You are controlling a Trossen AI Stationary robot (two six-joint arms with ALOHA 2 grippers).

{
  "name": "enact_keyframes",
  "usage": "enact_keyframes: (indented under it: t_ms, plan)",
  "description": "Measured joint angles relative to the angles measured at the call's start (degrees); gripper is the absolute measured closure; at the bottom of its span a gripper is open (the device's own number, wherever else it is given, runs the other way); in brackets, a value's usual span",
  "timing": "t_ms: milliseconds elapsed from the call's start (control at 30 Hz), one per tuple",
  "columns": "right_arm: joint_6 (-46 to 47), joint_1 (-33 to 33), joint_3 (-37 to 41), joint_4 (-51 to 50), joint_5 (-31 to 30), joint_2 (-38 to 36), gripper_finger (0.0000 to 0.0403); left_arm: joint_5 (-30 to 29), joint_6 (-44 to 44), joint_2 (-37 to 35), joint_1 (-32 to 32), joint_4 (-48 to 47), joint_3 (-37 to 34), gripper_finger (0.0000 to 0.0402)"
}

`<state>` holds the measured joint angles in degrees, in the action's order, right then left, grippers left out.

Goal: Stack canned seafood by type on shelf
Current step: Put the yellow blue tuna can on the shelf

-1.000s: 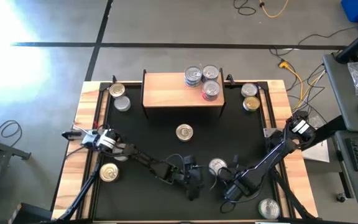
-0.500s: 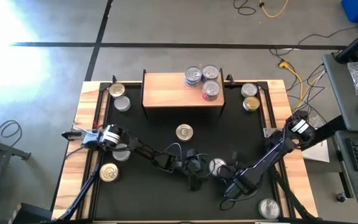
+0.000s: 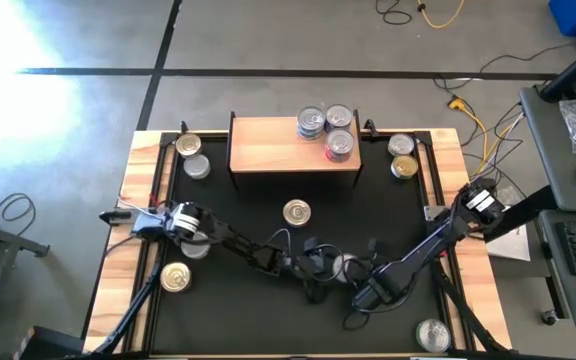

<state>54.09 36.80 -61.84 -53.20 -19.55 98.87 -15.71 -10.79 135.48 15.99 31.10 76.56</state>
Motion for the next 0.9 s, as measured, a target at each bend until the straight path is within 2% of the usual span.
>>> enact_keyframes:
  t_ms: [200, 733, 900]
  plan:
    - [-3.74, 0.04, -0.10, 4.99, 0.65, -0.02, 0.0390, 0.26, 0.10, 0.94, -0.02, 3.43, 0.51, 0.0001]
    - [-5.24, -1.03, -0.17, 5.98, 0.57, 0.20, 0.0390, 0.69, 0.68, 1.26, 0.83, 7.87, 0.25, 0.0001]
    - [-5.78, -1.05, -0.33, 5.77, 0.41, 0.20, 0.0390, 0.63, 0.66, 1.26, 0.86, 8.57, 0.24, 0.0018]
